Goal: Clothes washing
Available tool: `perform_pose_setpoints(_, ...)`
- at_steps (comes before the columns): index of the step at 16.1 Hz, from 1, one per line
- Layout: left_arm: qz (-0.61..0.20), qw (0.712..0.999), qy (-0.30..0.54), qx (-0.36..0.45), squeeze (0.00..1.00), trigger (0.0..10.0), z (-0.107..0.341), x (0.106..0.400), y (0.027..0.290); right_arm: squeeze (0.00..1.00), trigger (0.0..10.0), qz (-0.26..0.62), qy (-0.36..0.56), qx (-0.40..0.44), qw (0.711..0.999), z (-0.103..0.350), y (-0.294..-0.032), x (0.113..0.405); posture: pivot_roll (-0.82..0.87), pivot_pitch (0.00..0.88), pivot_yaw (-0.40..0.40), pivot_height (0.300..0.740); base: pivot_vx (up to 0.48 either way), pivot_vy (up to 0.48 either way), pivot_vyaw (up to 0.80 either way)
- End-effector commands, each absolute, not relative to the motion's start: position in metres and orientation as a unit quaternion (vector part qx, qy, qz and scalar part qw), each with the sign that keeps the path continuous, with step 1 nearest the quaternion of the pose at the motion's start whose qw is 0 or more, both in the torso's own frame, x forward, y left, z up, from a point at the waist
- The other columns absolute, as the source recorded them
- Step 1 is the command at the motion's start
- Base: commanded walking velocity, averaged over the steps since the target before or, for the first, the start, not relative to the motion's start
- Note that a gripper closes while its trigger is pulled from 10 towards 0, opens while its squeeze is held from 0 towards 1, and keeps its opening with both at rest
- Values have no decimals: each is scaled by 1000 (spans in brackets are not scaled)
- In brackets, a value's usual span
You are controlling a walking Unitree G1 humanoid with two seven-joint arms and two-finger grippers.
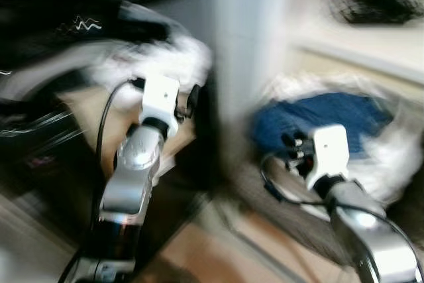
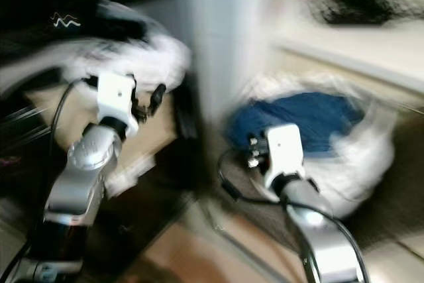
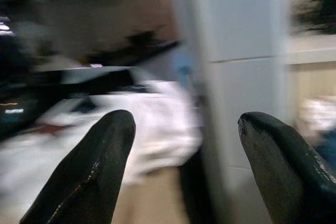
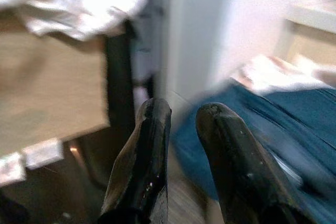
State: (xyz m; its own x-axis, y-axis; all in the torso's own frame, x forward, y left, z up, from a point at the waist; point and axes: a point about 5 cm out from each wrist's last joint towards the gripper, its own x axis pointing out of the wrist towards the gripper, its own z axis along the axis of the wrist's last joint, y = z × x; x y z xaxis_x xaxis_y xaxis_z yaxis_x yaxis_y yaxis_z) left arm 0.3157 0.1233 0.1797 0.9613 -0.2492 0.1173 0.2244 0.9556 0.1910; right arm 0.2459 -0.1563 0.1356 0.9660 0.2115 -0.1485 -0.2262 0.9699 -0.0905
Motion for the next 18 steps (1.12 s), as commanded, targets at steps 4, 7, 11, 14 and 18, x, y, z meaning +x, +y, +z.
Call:
perform_pose_setpoints(4, -121, 986, -72, 92, 0, 10000, 183, 318, 125, 0, 10000, 103, 54, -33, 993, 142, -158, 250, -67, 0, 77, 740, 397, 0, 0)
perform_pose_setpoints(7, -136, 985, -71, 83, 0, 10000, 182, 317, 119, 0, 10000, 77, 60, -13, 995, 142, -165, 248, -73, 0, 84, 740, 377, 0, -260)
perform_pose_setpoints(11, -156, 983, -61, 73, 0, 10000, 178, 315, 113, 0, 10000, 79, 44, -19, 996, 147, -163, 244, -79, 1, 87, 740, 182, 0, -586)
perform_pose_setpoints(14, -146, 983, -63, 88, 0, 10000, 176, 315, 118, 0, 10000, 67, 53, -27, 996, 146, -165, 245, -79, 0, 71, 740, 0, 0, 0)
perform_pose_setpoints(18, -124, 986, -46, 102, 0, 10000, 170, 315, 126, 0, 10000, 52, 67, -43, 995, 141, -169, 247, -77, 0, 42, 740, 0, 0, 0)
